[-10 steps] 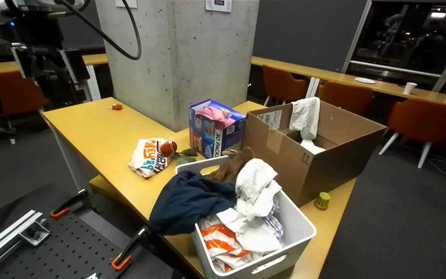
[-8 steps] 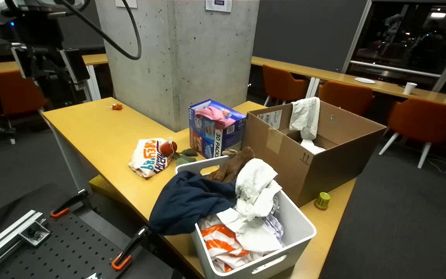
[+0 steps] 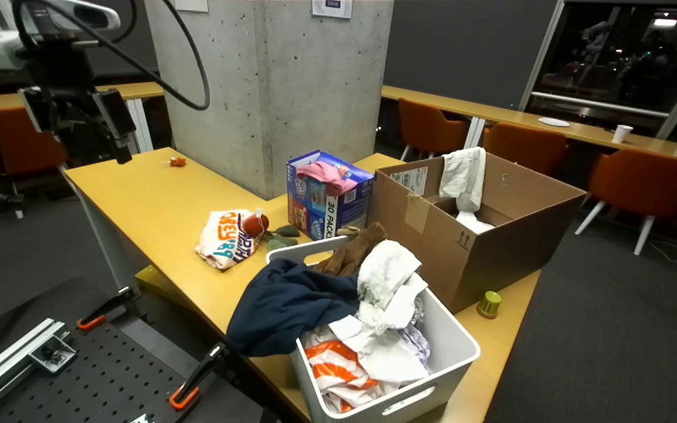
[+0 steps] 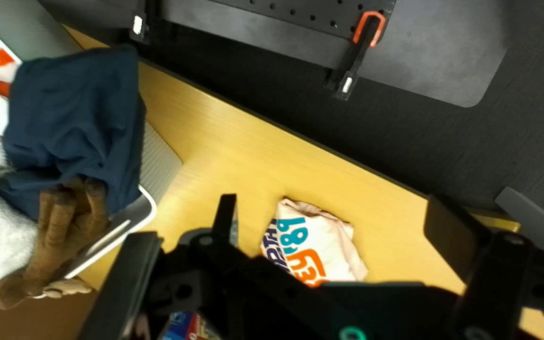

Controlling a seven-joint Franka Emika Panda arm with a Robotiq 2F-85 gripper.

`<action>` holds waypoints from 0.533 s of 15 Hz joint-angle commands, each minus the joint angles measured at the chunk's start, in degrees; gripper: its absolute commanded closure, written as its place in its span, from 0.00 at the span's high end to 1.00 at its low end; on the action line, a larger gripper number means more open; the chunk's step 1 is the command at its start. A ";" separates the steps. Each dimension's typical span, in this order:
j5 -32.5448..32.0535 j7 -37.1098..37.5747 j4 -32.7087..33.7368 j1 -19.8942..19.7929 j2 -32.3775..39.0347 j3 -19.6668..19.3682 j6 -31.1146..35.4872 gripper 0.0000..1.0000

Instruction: Wrap the reddish with the pink shirt and put them inside the white basket

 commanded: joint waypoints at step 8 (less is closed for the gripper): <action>3.80 -2.20 -5.61 4.58 28.79 1.65 39.76 1.00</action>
